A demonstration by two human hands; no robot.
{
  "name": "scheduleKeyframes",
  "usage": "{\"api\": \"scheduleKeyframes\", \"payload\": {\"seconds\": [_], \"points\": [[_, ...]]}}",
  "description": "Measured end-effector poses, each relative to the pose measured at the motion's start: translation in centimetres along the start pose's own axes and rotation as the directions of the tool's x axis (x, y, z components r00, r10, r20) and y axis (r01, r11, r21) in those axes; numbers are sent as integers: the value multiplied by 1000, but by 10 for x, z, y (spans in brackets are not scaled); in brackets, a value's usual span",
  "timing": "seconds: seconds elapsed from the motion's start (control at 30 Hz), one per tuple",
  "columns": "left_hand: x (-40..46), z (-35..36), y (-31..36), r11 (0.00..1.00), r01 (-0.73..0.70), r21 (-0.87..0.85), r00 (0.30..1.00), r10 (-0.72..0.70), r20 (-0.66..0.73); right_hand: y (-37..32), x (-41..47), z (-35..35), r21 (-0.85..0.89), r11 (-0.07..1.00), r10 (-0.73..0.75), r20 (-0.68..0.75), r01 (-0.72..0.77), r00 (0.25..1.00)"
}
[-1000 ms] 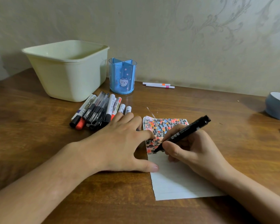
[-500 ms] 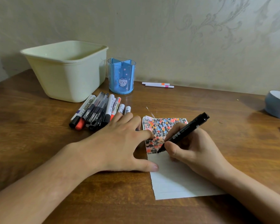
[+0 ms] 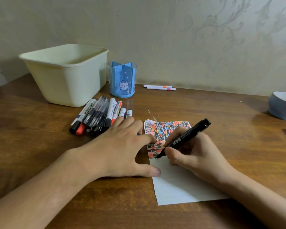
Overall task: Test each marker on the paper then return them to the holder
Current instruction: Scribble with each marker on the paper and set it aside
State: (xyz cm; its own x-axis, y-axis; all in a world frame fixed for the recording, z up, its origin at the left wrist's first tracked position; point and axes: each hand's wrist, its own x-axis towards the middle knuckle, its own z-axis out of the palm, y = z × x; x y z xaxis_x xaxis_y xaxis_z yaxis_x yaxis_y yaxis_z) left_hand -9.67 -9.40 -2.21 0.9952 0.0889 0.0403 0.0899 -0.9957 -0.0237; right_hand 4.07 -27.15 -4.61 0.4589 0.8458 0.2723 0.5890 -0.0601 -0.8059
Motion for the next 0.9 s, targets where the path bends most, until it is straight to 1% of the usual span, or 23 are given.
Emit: {"api": "scheduleKeyframes", "payload": {"seconds": [0.07,0.23,0.43,0.57,0.67,0.73,0.83,0.9], "points": [[0,0,0,1000,-2,9,1000,2,0,0,0,0,-6,1000,2,-25,-2,1000],[-1,0,0,1000,0,-2,1000,0,-11,0,0,-6,187,982,11,-53,-1,999],[-1,1,-2,1000,8,-20,1000,-9,-19,-1,2,-13,244,969,52,-57,-37,997],[0,-2,-3,997,37,-65,999,-38,-3,-5,4,-17,402,911,147,-115,-89,982],[0,-5,-4,993,37,-115,998,-42,-49,-7,5,-20,463,879,199,-143,-113,969],[-1,-5,-6,988,23,-153,994,-39,-102,-7,5,-23,476,874,197,-156,-101,968],[-1,-5,-8,967,2,-254,982,-50,-183,-8,5,-27,465,882,175,-163,-81,971],[0,-5,-10,962,-7,-273,975,-55,-217,-8,6,-29,470,878,182,-147,-94,972]]}}
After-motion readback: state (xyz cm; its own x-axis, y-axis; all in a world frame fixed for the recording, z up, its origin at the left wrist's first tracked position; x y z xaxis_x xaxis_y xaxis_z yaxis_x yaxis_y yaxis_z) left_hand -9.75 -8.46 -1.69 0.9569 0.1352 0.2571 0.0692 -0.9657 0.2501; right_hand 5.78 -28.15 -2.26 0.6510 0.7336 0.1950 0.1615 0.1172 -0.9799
